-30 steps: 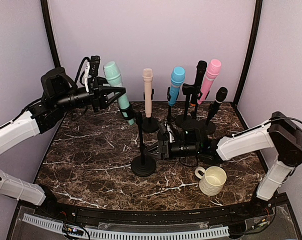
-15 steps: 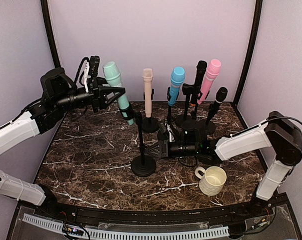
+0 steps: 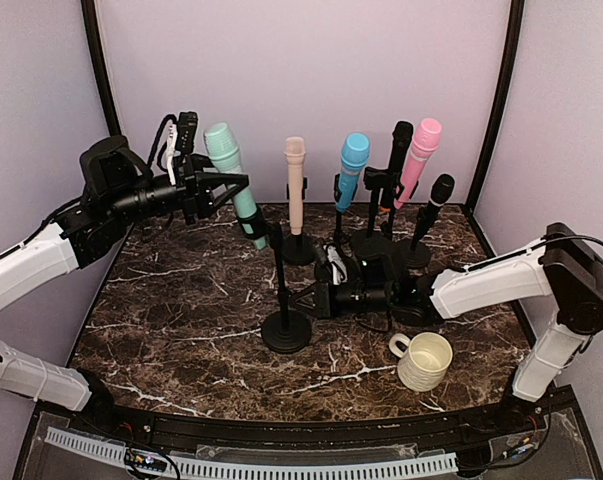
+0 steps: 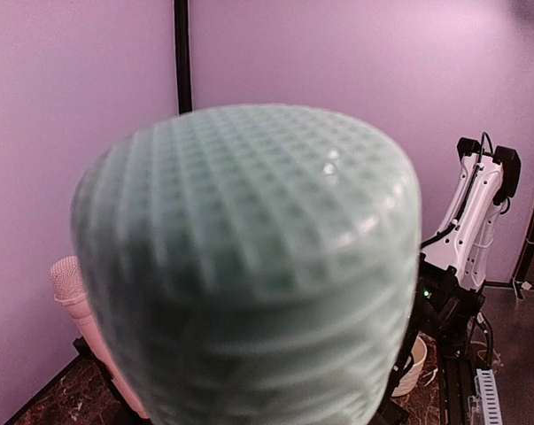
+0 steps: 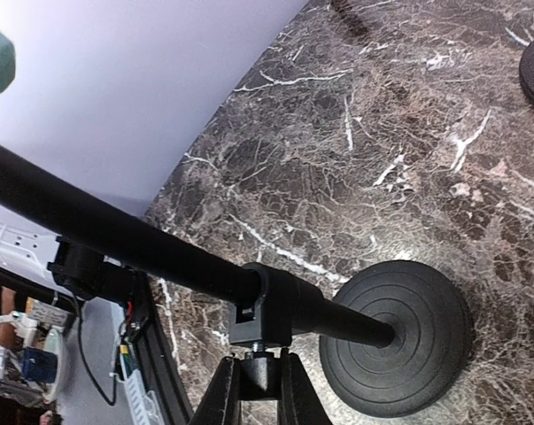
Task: Remove the microphone from the stand
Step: Unscrew the knob on the stand of the microphone stand.
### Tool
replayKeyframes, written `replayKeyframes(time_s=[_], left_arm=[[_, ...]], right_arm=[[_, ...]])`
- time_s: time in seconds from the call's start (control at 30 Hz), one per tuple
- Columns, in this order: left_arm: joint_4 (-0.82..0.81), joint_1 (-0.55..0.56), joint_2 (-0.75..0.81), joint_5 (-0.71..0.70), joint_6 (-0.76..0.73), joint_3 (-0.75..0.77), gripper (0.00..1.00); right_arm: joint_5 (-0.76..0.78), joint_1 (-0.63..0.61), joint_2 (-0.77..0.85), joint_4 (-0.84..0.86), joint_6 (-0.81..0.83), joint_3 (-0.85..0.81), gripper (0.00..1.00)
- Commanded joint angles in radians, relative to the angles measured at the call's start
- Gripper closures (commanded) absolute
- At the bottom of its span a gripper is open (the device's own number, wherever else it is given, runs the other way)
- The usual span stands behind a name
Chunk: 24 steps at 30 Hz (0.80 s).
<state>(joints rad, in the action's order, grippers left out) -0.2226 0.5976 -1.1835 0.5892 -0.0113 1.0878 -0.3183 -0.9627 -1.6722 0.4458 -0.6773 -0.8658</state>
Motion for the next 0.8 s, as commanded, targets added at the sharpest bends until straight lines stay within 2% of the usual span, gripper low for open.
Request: replayKeyframes(time_s=[0.0,0.3,0.7,0.73,0.77], left_arm=[[0.125,-0.007,-0.022,-0.008,-0.062,-0.049,0.78],[0.127,-0.007,-0.027,-0.010,-0.060,-0.048,0.79],[0.139,-0.007,-0.019,-0.025,-0.076,-0.051,0.78],[0.140,-0.007,-0.017,-0.026,-0.077,-0.052,0.78],[0.141,-0.007,-0.016,-0.026,-0.077,-0.053,0.78]], right_arm=[[0.246,-0.067,0.035,-0.174,0.185,-0.074,1.00],[0.591,-0.171,0.063,-0.247,0.373,-0.083,1.00],[0.926,-0.317,0.000,-0.309,0.455,-0.167,1.00],[0.924,-0.318,0.011,-0.303,0.445,-0.158,0.99],[0.920,-0.318,0.030,-0.290,0.435,-0.144,0.92]])
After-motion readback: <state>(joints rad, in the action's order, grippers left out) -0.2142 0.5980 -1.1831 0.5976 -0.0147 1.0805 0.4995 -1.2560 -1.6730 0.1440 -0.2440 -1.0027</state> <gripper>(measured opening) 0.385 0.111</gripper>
